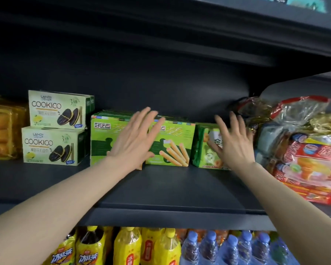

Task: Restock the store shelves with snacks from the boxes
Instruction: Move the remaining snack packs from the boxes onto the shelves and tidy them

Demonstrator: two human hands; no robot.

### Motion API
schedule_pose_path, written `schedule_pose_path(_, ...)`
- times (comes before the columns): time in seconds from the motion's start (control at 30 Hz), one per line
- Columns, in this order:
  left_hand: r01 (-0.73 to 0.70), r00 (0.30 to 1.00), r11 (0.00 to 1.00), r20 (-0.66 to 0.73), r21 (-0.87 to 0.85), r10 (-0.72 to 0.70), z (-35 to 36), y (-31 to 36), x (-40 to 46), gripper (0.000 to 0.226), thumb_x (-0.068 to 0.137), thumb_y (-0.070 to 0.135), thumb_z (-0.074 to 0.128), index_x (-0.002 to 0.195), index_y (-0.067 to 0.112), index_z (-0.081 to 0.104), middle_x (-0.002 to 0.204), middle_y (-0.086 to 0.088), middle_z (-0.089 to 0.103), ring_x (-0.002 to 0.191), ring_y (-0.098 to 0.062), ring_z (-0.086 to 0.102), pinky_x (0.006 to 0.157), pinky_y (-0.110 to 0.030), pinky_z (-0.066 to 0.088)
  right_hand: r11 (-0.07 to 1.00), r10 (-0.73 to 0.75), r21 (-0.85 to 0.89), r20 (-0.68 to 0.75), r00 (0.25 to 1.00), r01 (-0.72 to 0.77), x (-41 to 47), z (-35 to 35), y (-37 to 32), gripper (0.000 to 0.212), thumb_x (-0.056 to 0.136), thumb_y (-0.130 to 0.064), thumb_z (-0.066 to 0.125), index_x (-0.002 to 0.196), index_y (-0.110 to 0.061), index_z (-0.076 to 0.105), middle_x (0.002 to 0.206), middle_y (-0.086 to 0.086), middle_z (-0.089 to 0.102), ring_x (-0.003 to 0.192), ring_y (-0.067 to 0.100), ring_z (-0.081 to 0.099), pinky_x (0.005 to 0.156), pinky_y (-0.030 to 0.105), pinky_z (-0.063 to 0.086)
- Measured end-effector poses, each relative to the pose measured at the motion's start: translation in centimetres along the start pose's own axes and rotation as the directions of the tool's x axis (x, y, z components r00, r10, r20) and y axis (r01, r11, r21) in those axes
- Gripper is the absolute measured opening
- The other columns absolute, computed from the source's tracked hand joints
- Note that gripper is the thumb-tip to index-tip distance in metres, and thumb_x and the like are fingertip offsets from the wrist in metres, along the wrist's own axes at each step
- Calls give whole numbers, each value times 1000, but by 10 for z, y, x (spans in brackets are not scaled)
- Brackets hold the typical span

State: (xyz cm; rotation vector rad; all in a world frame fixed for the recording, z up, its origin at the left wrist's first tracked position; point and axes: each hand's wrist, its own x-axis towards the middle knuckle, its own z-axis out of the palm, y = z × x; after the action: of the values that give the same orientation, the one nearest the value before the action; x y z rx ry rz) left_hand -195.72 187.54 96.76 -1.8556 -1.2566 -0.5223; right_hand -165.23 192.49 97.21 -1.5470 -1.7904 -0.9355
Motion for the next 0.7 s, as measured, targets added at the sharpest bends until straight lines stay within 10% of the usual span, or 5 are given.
schedule_pose_path(0.13,4,985,1000,173,22,-8,15,44,52,121,77,56,75,157,13,-6,162,-21,3,150,-40,-3,123,-50,1,959,221,102,311,924,-264,0,9,25,108,76,-73,66,158,-27,13,162,22,6,146,48,15,111,58,32)
schedule_pose_path(0.3,113,963,991,236,70,-127,37,60,68,131,72,58,78,155,18,-15,158,-19,17,145,-43,18,120,-55,9,938,191,196,398,897,-286,6,26,14,96,76,-67,71,147,-16,30,146,19,25,115,46,54,93,46,47)
schedule_pose_path(0.53,112,975,994,195,-15,-107,37,59,67,123,74,64,71,157,18,-7,157,-16,18,146,-41,14,122,-53,7,965,208,66,387,898,-252,20,24,15,101,67,-84,60,143,-23,33,146,14,30,132,39,34,99,52,43)
schedule_pose_path(0.7,32,995,987,98,-159,-16,27,77,97,99,77,72,63,153,19,28,158,-10,25,150,-35,10,124,-48,2,943,68,227,580,812,-242,54,19,41,99,63,-70,79,144,-28,39,135,15,50,122,39,52,100,44,47)
